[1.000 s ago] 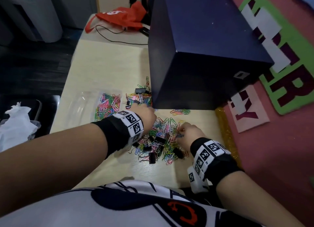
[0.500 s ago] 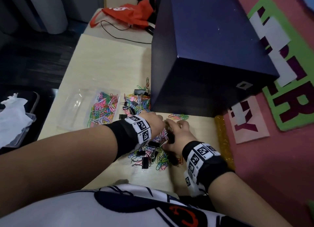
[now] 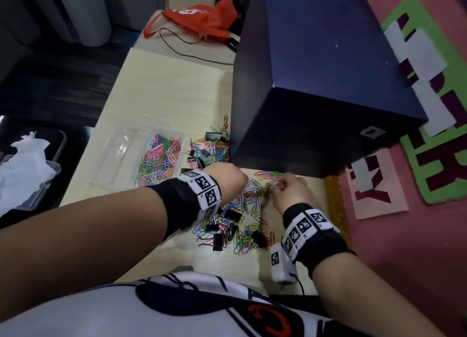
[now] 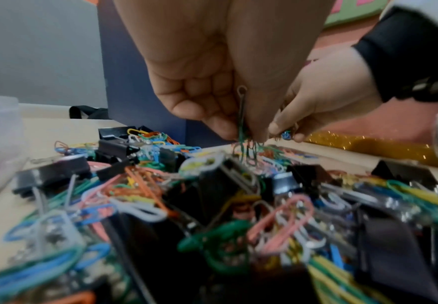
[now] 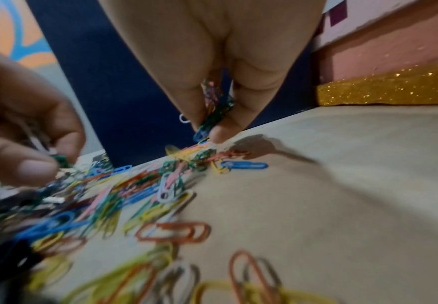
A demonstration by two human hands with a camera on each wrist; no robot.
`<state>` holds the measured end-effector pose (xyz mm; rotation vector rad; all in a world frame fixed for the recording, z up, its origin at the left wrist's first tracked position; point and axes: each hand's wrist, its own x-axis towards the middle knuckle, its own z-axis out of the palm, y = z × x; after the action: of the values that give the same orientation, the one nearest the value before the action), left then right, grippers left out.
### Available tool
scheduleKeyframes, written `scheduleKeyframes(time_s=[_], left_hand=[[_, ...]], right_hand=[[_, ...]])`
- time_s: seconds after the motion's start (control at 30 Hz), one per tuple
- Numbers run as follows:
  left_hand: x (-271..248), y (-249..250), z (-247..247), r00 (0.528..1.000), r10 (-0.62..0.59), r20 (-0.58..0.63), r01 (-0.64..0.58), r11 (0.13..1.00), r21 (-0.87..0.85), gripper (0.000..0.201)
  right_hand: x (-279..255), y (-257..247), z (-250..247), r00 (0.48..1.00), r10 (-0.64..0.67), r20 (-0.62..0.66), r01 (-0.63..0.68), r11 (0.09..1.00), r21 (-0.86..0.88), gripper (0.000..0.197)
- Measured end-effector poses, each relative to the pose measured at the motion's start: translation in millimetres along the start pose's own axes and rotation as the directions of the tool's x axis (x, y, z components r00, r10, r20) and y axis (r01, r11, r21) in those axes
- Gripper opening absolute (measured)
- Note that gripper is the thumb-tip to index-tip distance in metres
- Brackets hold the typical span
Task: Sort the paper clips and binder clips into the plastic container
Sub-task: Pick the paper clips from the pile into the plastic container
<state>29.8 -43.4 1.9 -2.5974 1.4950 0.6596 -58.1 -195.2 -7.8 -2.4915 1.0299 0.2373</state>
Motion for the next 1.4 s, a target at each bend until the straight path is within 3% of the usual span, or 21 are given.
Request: scheduleKeyframes(time_s=[0.13,0.23,0.3,0.47,0.53,0.63,0.87,1.07,1.17,1.27,1.33,1.4], left_hand=[[-6,-9,-4,0.997,-0.029,-0.078,0.019,0.992,-0.125,0.02],[-12,-14,-5,0.992,-0.053,-0.115,0.032,0.985,-0.171,0.02],[-17,-18,-5,0.989,-0.073,-0.13,0.047,0.98,-0.194,0.02],[-26,-31,-3,0.981,-0.13,-0.141,0.095,0.969,-0.228,0.018],[-31,-37,-4,0.974,-0.17,-0.152,0.127,0.958,-0.258,0.019],[-41,-51,-9,0.951,-0.243,-0.19,0.177,0.934,-0.31,0.018],[-66,-103,-20,0.842,-0.492,-0.224,0.392,0.84,-0.375,0.012],[-85,-122,-14,0.857,-0.511,0.068,0.508,0.813,-0.283,0.022],[-93,-125,-12,0.863,-0.5,0.078,0.497,0.807,-0.319,0.022],[-99,-128,-9,0.854,-0.516,0.059,0.498,0.781,-0.378,0.018],[-101,-129,-6,0.846,-0.533,0.031,0.498,0.766,-0.406,0.017],[-101,-131,-4,0.836,-0.549,0.013,0.507,0.762,-0.403,0.016]], right_hand=[[11,-8,2,0.997,0.075,0.01,-0.075,0.997,-0.015,0.034],[10,-15,15,0.992,0.044,0.114,-0.033,0.995,-0.098,0.07],[4,-19,23,0.988,-0.027,0.153,0.053,0.984,-0.171,0.08],[-16,-33,41,0.959,-0.215,0.185,0.249,0.95,-0.187,0.034],[-20,-36,43,0.948,-0.242,0.209,0.277,0.947,-0.161,0.026],[-19,-38,39,0.948,-0.229,0.223,0.262,0.956,-0.131,0.026],[-12,-58,22,0.95,-0.238,0.203,0.278,0.94,-0.199,0.023],[-25,-106,13,0.893,-0.377,0.244,0.414,0.902,-0.121,0.014],[-32,-137,14,0.847,-0.462,0.262,0.482,0.876,-0.014,0.012],[-32,-163,21,0.807,-0.518,0.284,0.545,0.839,-0.019,0.024],[-31,-178,27,0.817,-0.512,0.266,0.519,0.853,0.046,0.023],[-30,-189,33,0.838,-0.482,0.256,0.469,0.876,0.115,0.033]])
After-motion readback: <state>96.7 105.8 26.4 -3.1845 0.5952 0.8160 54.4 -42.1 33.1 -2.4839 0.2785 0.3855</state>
